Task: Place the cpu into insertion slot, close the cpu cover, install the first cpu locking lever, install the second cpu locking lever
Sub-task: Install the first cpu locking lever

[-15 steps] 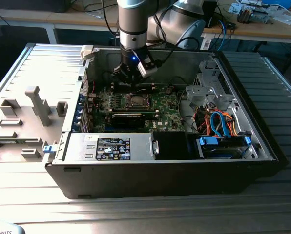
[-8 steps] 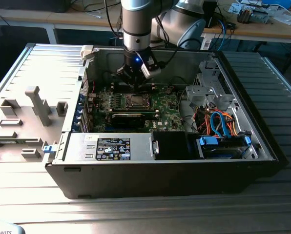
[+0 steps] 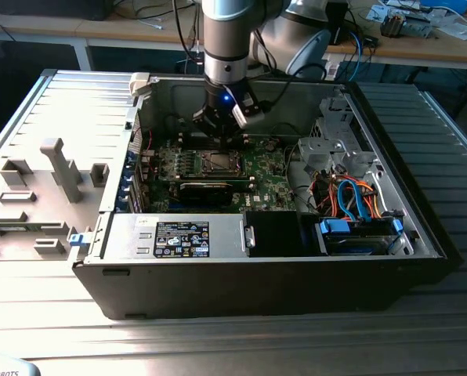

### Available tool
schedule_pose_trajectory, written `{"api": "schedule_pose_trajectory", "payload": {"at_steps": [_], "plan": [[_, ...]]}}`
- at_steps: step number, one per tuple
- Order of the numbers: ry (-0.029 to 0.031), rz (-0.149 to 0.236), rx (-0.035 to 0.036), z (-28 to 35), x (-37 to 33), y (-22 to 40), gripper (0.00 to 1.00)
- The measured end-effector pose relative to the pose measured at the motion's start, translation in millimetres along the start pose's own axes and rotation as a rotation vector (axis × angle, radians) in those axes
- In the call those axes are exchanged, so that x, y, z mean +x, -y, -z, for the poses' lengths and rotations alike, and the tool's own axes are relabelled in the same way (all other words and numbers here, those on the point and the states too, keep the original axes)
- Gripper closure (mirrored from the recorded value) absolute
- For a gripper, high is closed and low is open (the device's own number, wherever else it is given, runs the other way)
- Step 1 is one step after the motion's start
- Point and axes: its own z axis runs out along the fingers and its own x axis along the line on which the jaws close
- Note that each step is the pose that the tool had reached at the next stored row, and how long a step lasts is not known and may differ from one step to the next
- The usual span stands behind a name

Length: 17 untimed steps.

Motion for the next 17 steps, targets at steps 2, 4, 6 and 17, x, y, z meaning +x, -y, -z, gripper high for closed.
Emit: {"api": "schedule_pose_trajectory", "payload": {"at_steps": [2,4,6,17], "plan": [[-0.0001,0.000,-0.0002,-0.6,-2.1,1.4,0.89],[-0.0003,0.000,0.0001,-0.9,-3.8,2.5,0.89],[-0.0011,0.000,-0.0002,-1.1,-6.3,3.0,0.89],[-0.0029,0.000,-0.0063,-4.1,-11.1,3.4,0.89]]}}
